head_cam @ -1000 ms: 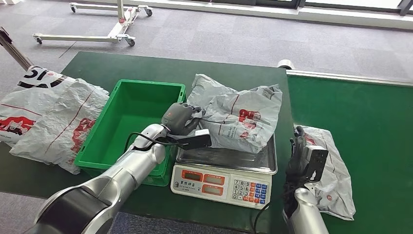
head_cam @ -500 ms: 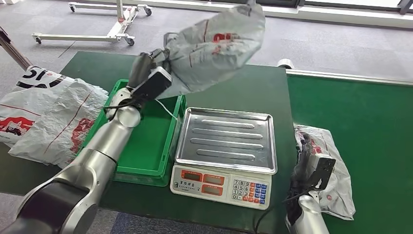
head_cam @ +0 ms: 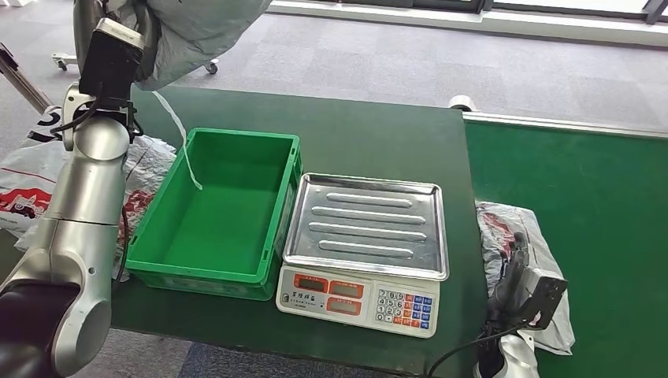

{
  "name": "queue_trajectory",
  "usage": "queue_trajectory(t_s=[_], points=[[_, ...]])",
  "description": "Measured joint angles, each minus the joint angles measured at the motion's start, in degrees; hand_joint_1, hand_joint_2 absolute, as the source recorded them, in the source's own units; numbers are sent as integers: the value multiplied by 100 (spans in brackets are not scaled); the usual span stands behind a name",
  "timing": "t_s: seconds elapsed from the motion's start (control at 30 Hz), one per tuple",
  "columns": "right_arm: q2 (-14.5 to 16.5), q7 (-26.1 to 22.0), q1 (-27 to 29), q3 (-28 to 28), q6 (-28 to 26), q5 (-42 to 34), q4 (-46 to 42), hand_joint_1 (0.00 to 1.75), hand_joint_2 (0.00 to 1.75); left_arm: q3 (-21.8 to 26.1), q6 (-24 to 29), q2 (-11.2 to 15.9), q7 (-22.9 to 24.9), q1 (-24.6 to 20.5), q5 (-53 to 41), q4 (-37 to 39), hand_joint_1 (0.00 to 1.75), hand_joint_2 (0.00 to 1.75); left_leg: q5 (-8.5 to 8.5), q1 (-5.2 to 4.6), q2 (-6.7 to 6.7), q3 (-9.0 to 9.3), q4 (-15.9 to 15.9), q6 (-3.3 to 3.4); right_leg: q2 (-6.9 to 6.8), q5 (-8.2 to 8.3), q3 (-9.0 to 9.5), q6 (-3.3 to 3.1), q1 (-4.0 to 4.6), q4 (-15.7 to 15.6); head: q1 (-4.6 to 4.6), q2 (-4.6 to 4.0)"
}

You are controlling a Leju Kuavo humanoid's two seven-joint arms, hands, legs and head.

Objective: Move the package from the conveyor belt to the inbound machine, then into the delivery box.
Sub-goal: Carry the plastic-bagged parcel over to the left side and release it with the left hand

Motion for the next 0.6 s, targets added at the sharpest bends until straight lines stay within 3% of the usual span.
queue_trajectory(t_s=[0.17, 0.27, 0.37, 0.47, 0.6], points=[[14, 31, 134, -137, -10, 26, -181, 0, 0, 92, 240, 220, 224, 89, -411, 228, 175, 175, 0, 0, 3, 2, -4, 0, 3, -1, 1, -1, 0, 0, 0, -1], [20, 87, 270, -280, 22, 74, -335, 0, 0, 132, 711, 468, 405, 419, -1212, 748, 175, 175, 0, 0, 9, 9, -11, -2, 9, -4, 2, -6, -1, 1, 1, -1], [28, 129, 478, -470, 56, 137, -548, 0, 0, 137, 1311, 759, 700, 1150, -2010, 1214, 175, 175, -4, -3, 34, 19, -19, -8, 34, -8, -1, -11, -4, 1, -1, 0], [46, 183, 731, -694, 119, 211, -776, 0, 0, 335, 1055, 924, 909, 2225, -2672, 1142, 175, 175, -18, -11, 51, 24, -23, -15, 49, -19, -5, -14, -11, 1, -1, -1], [97, 197, 964, -1037, 247, 275, -986, 0, 0, 918, 204, 863, 801, 3592, -3291, 364, 0, 0, -38, -19, 63, 18, -21, -10, 58, -32, -16, -10, -19, 0, -1, 0]])
